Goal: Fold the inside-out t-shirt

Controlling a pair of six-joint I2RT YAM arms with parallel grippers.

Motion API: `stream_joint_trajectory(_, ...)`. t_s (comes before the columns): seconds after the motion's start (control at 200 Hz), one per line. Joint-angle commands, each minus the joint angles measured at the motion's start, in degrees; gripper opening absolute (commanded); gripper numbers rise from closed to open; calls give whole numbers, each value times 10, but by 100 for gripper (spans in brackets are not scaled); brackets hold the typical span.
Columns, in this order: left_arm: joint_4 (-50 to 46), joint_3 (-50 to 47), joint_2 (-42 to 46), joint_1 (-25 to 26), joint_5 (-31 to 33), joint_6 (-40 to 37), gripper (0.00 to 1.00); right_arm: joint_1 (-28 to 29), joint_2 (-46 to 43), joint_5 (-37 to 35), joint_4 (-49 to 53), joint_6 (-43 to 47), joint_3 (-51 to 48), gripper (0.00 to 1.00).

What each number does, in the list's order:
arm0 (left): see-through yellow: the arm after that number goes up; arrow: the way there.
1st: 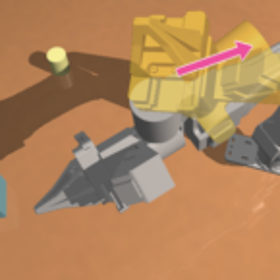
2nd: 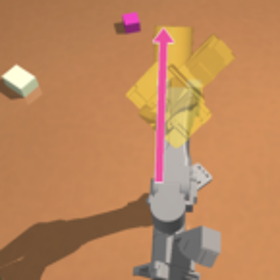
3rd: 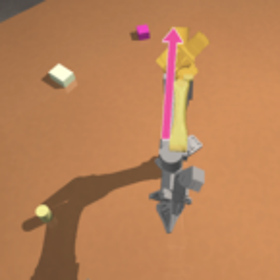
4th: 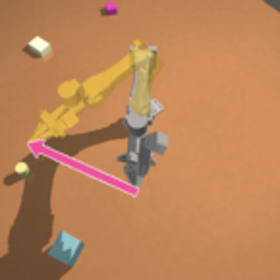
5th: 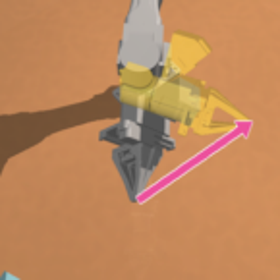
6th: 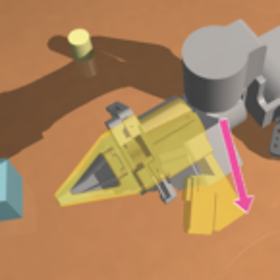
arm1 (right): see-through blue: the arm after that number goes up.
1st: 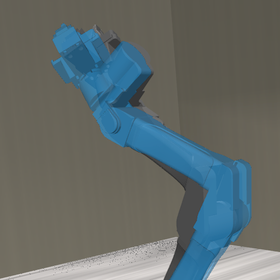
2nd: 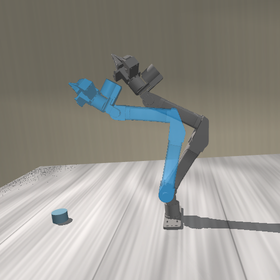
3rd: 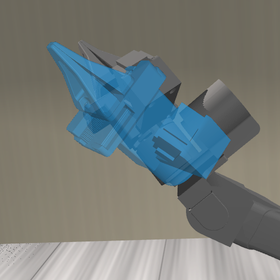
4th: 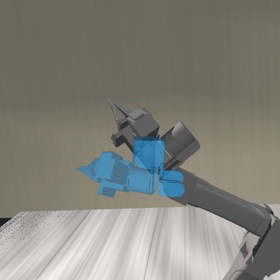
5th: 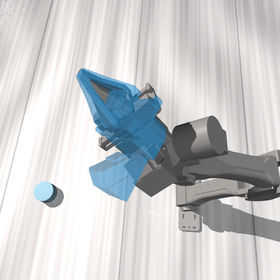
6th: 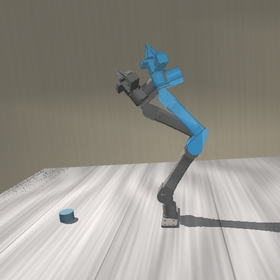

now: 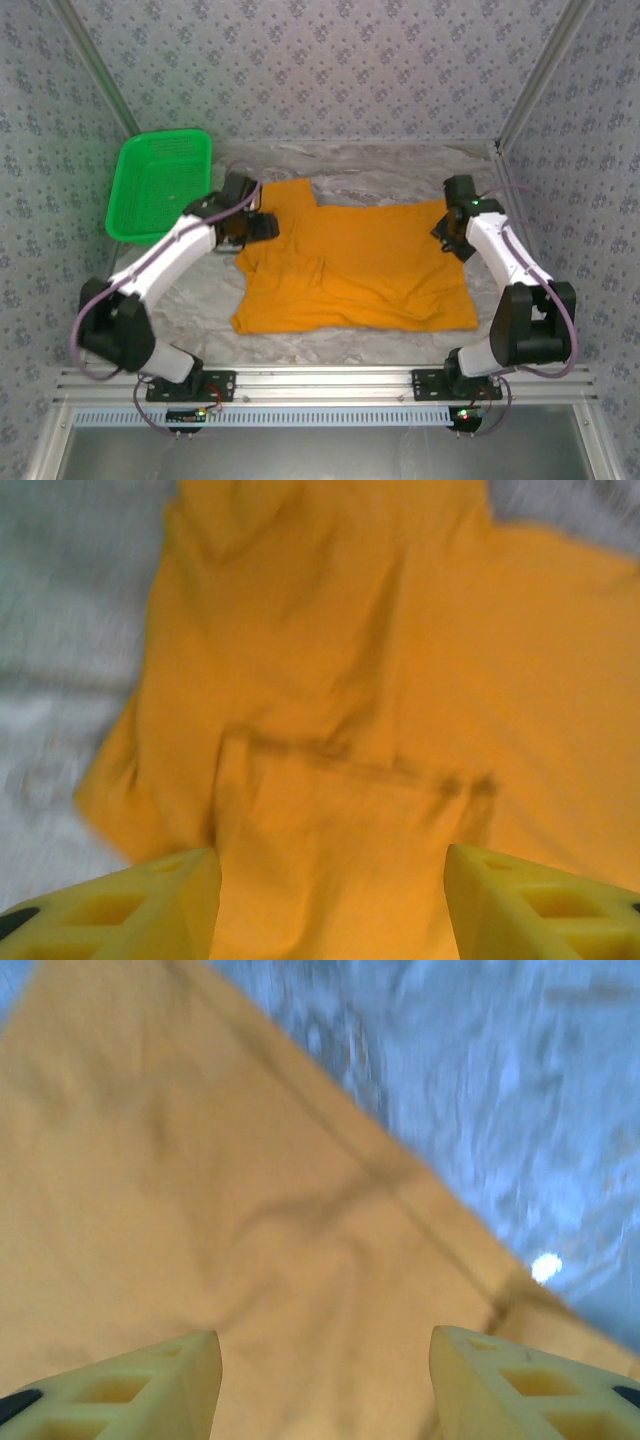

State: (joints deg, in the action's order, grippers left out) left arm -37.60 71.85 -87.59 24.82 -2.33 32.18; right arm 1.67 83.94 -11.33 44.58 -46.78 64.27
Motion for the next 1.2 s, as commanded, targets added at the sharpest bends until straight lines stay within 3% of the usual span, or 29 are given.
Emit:
stream_joint_trajectory(0.0, 29, 94, -87, -33, -54, -45, 62, -32, 34, 9, -52, 72, 35, 61)
stream_joint_trajectory(0.2, 8, 288, -262, -49, 37, -83, 62, -100, 125, 80, -70, 98, 120, 64)
stream_joint_trajectory(0.335, -1, 371, -361, -86, 5, -57, 61, -113, 190, 105, -51, 81, 183, 67)
stream_joint_trajectory(0.54, -17, 435, -438, -115, -2, -71, 64, -112, 275, 150, -52, 59, 241, 69)
stream_joint_trajectory(0.87, -52, 491, -526, -122, -50, -82, 67, -104, 386, 200, -40, 148, 318, 65)
stream_joint_trajectory(1.104, -94, 575, -589, -122, -98, -107, 61, -83, 455, 217, -15, 188, 381, 50)
stream_joint_trajectory(1.194, -95, 596, -604, -122, -129, -128, 37, -77, 460, 213, -14, 192, 391, 30)
